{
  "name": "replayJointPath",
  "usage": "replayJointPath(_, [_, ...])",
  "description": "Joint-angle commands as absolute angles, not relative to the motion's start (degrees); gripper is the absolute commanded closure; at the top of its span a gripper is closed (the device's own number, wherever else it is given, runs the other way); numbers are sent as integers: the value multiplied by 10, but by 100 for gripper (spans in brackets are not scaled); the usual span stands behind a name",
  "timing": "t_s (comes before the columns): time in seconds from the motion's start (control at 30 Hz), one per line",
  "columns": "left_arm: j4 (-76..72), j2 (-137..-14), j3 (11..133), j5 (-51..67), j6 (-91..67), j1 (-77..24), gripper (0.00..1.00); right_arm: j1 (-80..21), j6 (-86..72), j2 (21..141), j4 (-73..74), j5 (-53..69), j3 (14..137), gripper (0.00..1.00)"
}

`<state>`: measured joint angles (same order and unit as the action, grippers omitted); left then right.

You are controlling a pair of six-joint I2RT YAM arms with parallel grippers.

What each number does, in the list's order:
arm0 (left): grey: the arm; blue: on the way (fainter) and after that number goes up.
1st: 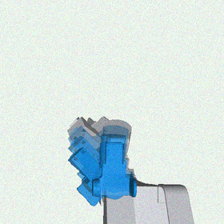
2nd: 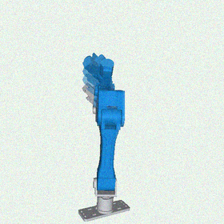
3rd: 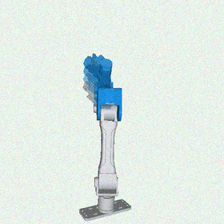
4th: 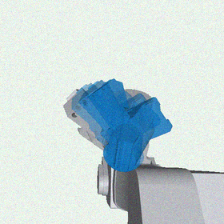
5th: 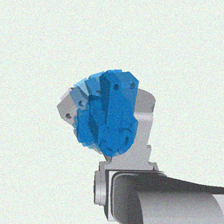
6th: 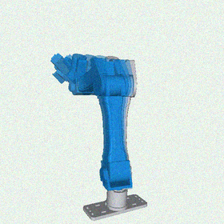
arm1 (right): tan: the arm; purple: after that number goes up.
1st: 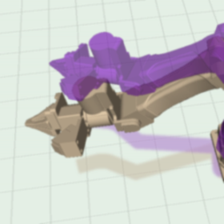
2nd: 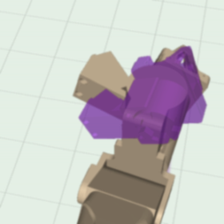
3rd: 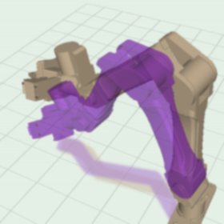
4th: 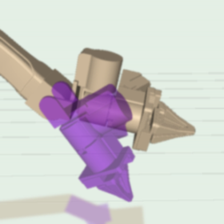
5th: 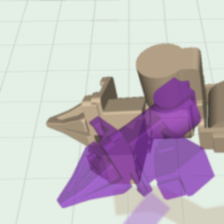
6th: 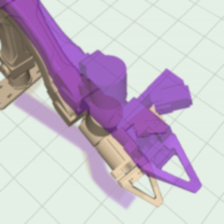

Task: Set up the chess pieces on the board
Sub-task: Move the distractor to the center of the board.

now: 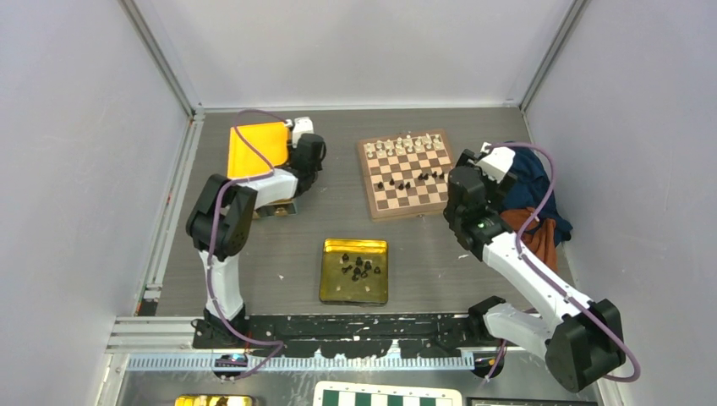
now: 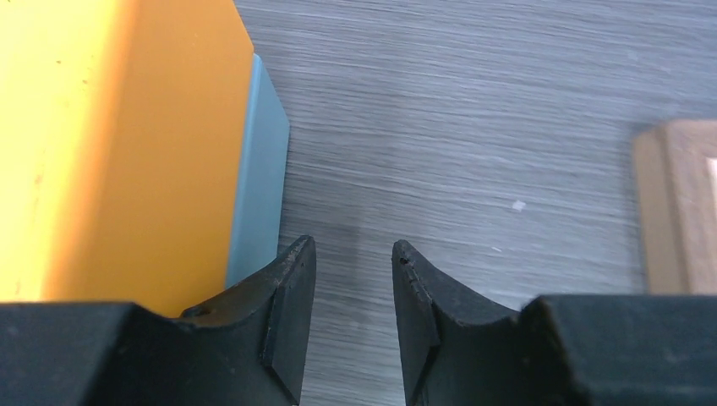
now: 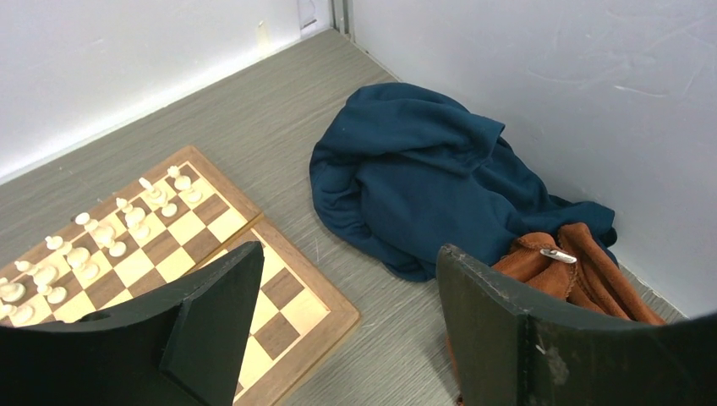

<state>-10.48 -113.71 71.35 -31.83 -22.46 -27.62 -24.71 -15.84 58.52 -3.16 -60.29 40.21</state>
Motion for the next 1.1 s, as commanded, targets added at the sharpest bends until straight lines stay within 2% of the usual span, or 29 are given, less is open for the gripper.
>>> replayJointPath(0.0, [-105, -1095, 695, -317, -229, -221, 60, -251, -166, 598, -74, -602, 408, 20])
replayJointPath(0.47, [-54, -1047, 638, -268, -234, -144, 67, -251, -174, 647, -82, -599, 435, 20])
replayJointPath(0.67, [45, -990, 645, -235, -296, -144, 74, -251, -174, 646, -71, -598, 448, 19])
replayJointPath(0.77, [92, -953, 621, -239, -349, -145, 79, -251, -180, 636, -67, -594, 447, 19])
replayJointPath(0.9, [156, -927, 602, -278, -406, -160, 79, -251, -191, 625, -51, -587, 451, 19])
replayJointPath(1.07, [273, -944, 637, -347, -466, -178, 80, -251, -198, 598, -37, -581, 444, 19])
